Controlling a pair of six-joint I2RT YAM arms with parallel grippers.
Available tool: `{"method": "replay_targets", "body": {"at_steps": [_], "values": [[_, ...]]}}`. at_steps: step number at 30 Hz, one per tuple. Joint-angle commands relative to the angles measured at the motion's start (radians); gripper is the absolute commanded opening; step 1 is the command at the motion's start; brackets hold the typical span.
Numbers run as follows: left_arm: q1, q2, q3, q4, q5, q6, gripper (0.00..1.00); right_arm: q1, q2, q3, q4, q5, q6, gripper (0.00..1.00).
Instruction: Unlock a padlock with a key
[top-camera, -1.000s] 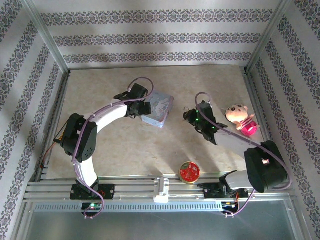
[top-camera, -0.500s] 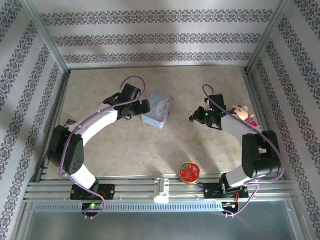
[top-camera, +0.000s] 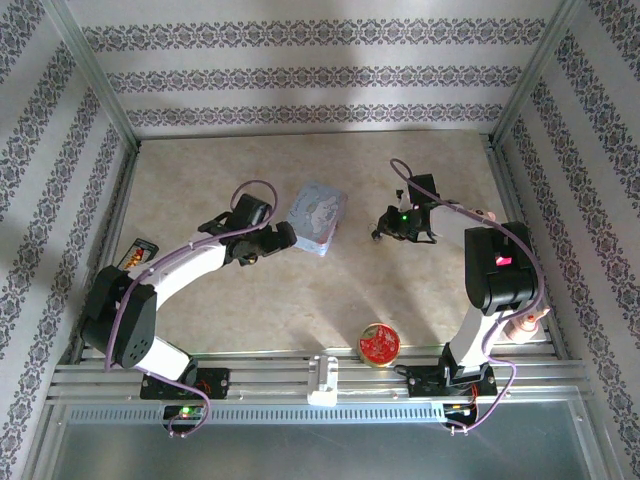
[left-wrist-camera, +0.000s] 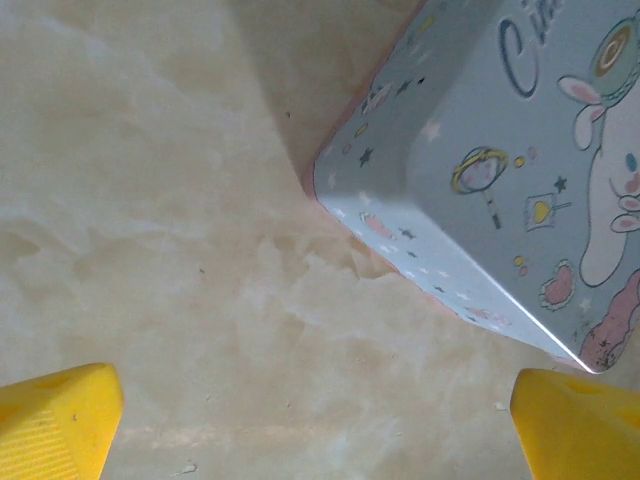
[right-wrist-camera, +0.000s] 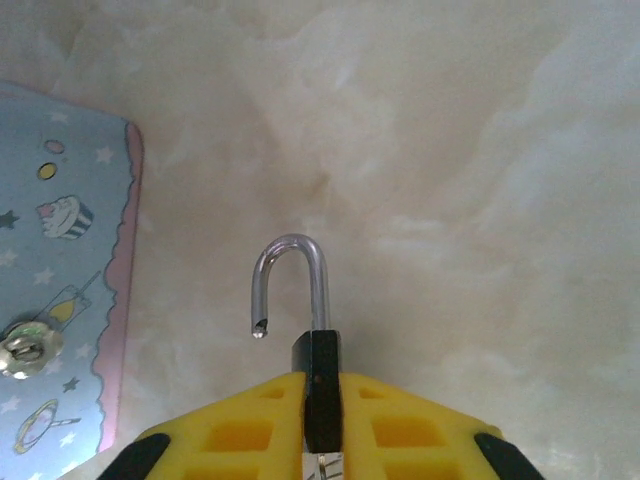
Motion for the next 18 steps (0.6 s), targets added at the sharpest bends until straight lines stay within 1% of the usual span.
{"method": "replay_targets", "body": {"at_steps": [1, 5, 11, 12, 15, 17, 18], "values": [[0.000, -0.023, -0.043, 0.124, 0.052, -0.085, 0.99, -0.013, 0.016, 0.029, -0.069, 0.089, -0.019, 0.19], [0.000, -0.009, -0.065, 0.215, 0.119, -0.133, 0.99, -0.014, -0.003, 0.045, -0.103, 0.143, -0.028, 0.26], [0.000, 0.033, -0.062, 0.275, 0.177, -0.167, 0.99, 0.003, -0.076, 0.096, -0.135, 0.197, -0.050, 0.40], [-0.001, 0.040, -0.061, 0.284, 0.183, -0.171, 0.99, 0.010, -0.086, 0.107, -0.130, 0.197, -0.056, 0.42], [-0.001, 0.067, -0.053, 0.316, 0.208, -0.184, 0.99, 0.056, -0.102, 0.153, -0.082, 0.197, -0.088, 0.52], [0.000, 0.092, -0.046, 0.340, 0.229, -0.195, 0.99, 0.095, -0.084, 0.205, -0.056, 0.198, -0.110, 0.58], [0.000, 0.102, -0.042, 0.348, 0.238, -0.198, 1.00, 0.108, -0.066, 0.233, -0.050, 0.194, -0.119, 0.59]]}}
